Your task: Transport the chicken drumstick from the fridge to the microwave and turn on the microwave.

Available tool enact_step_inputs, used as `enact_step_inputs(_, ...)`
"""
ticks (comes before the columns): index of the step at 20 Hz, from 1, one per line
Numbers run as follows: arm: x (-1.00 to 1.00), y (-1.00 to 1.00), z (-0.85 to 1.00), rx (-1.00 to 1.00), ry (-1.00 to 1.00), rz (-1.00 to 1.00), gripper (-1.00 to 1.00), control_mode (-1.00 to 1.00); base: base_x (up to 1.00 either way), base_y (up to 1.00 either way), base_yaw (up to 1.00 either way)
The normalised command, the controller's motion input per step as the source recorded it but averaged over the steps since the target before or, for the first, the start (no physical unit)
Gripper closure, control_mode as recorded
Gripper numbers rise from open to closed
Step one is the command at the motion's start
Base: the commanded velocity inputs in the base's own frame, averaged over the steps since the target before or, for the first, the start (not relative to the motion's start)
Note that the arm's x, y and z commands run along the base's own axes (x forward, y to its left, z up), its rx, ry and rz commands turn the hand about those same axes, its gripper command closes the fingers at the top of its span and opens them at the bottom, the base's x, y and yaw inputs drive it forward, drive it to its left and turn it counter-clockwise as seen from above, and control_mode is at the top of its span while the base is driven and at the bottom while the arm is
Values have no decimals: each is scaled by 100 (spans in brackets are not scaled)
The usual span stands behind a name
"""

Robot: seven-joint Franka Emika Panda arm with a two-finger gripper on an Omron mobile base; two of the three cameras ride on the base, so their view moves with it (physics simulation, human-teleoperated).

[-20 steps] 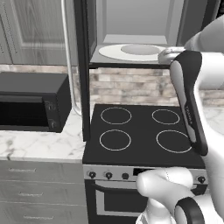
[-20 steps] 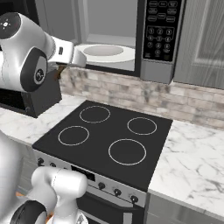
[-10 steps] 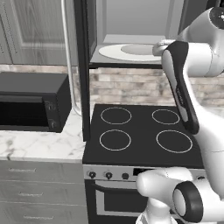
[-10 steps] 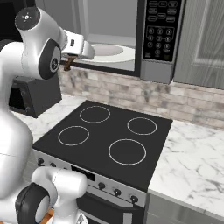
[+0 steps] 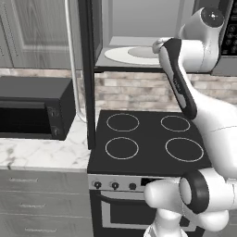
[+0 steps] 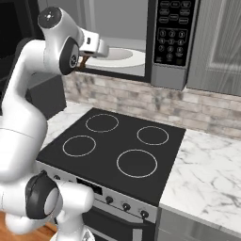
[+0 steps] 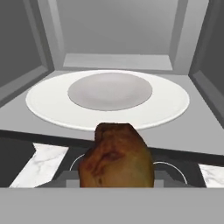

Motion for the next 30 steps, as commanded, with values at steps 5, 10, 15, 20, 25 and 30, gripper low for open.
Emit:
enact_step_inputs(5, 57, -8, 0, 0, 0, 0, 100, -100, 0, 0, 0)
enact_step_inputs(10, 65, -6, 0, 0, 0, 0, 100, -100, 0, 0, 0)
enact_step_inputs(15, 66, -3, 0, 0, 0, 0, 100, -100, 0, 0, 0)
enact_step_inputs(20, 65, 0, 0, 0, 0, 0, 100, -100, 0, 0, 0)
enact_step_inputs(25, 60, -4, 0, 1, 0, 0, 100, -100, 0, 0, 0)
enact_step_inputs(30, 61, -5, 0, 0, 0, 0, 100, -100, 0, 0, 0)
